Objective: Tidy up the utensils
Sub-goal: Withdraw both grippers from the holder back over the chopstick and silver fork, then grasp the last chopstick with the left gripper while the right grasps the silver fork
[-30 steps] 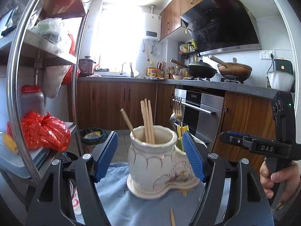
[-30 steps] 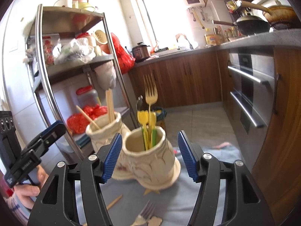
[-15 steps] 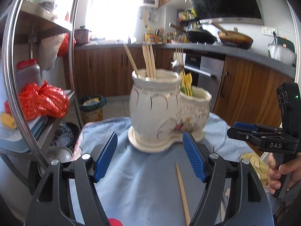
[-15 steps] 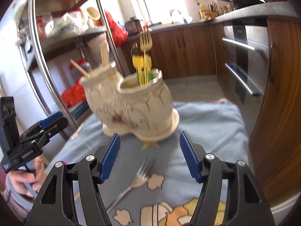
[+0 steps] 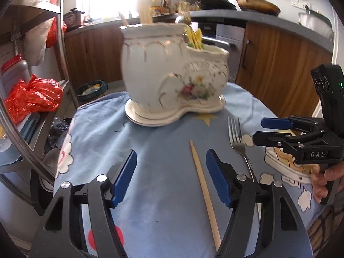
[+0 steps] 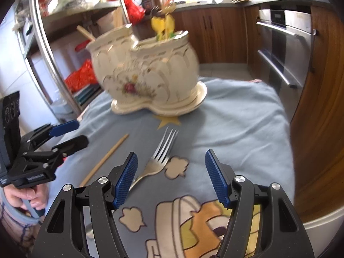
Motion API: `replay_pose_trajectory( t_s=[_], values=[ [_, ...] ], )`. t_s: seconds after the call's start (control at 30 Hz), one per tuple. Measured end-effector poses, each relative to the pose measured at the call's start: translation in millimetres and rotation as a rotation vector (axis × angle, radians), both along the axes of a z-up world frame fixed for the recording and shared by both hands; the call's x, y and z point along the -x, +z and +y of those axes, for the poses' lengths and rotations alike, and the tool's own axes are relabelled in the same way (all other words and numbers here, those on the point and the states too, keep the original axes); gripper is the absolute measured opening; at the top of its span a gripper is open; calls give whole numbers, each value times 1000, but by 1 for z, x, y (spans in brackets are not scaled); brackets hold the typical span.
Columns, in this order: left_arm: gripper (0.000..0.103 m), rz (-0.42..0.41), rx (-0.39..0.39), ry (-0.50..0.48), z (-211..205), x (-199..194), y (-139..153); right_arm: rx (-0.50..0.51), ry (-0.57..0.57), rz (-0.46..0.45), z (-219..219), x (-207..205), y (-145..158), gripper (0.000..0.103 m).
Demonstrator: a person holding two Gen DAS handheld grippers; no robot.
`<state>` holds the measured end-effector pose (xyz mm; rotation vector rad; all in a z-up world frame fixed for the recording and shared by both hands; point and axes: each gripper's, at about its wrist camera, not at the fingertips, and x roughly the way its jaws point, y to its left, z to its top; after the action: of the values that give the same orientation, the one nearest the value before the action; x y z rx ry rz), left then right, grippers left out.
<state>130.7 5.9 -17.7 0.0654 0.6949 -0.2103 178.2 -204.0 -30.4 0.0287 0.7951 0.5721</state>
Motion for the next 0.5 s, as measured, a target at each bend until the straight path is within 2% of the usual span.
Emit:
replay_pose_trajectory(
  t_s=[0.2,0.37,0.4,0.47,0.5],
  values=[
    [61,39,-35,-55,-13,4,-7,25,39,22,11,5,-4,66],
    [52,93,-54,-83,-17,7,-13,60,68,36,22,9,-6,66],
    [49,100,-58,-86,-18,7,-15,73,78,38,26,11,-7,66],
    [34,127,-66,-94,-19,7,-19,89,89,40,31,14,-8,66],
    [32,141,-64,-100,-19,7,-22,97,95,42,33,14,-9,66]
  ],
)
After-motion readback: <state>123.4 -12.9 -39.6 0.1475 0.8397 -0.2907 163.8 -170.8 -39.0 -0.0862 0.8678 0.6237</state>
